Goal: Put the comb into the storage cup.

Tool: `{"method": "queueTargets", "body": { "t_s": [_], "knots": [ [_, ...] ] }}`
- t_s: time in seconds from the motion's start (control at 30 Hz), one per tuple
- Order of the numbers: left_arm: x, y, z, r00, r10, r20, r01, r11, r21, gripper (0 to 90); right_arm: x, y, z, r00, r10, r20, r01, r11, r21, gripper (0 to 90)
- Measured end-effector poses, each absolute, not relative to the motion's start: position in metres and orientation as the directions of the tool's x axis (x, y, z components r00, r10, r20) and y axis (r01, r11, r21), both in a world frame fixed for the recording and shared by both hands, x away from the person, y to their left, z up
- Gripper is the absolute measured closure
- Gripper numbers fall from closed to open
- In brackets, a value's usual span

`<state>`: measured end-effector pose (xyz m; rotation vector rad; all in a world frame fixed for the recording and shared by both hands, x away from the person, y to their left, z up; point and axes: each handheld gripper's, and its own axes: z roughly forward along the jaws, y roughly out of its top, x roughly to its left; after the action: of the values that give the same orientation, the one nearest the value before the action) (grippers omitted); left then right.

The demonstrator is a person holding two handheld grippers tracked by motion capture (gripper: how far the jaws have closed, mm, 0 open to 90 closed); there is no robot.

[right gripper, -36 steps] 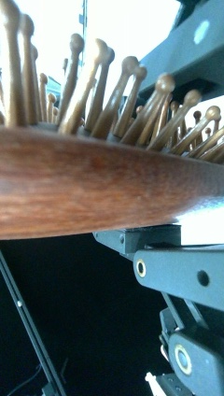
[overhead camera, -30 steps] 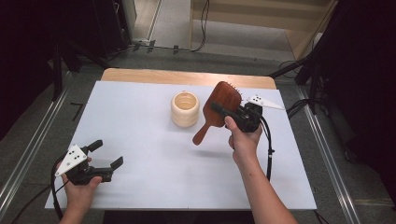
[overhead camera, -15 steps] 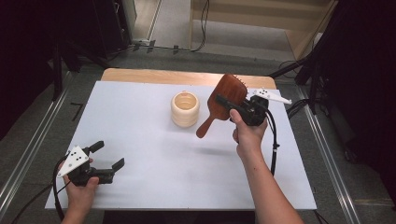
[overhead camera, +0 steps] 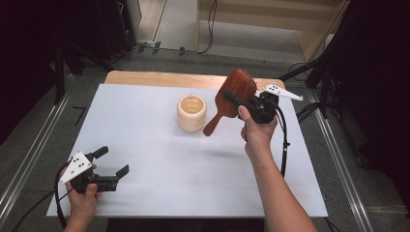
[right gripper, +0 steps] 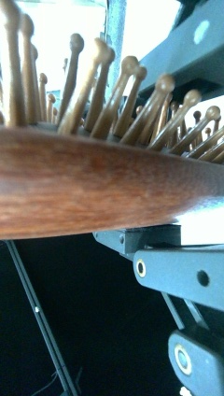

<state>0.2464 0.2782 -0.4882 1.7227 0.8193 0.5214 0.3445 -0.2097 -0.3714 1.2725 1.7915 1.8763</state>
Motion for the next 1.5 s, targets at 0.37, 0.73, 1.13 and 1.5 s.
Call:
{"method": "queueTargets", "body": {
  "t_s": [0.37,0.73,1.13,1.5],
  "knots": [
    [0.247,0.278,-0.488,0.669,0.74,-0.064,0.262,-0.154,0.953,0.0,0.351,-0.206,-0.365,-0.593,0.684,0.425,0.365,-0.242,0.899,52.6],
    [0.246,0.278,-0.488,0.672,0.738,-0.061,0.253,-0.152,0.955,0.0,0.357,-0.203,-0.353,-0.601,0.684,0.414,0.342,-0.247,0.906,52.7],
    [0.246,0.278,-0.488,0.676,0.735,-0.064,0.257,-0.153,0.954,0.0,0.367,-0.198,-0.34,-0.606,0.689,0.398,0.319,-0.248,0.915,52.7],
    [0.247,0.278,-0.489,0.681,0.729,-0.065,0.257,-0.155,0.954,0.0,0.383,-0.191,-0.338,-0.596,0.698,0.397,0.317,-0.25,0.915,52.7]
  ]
}}
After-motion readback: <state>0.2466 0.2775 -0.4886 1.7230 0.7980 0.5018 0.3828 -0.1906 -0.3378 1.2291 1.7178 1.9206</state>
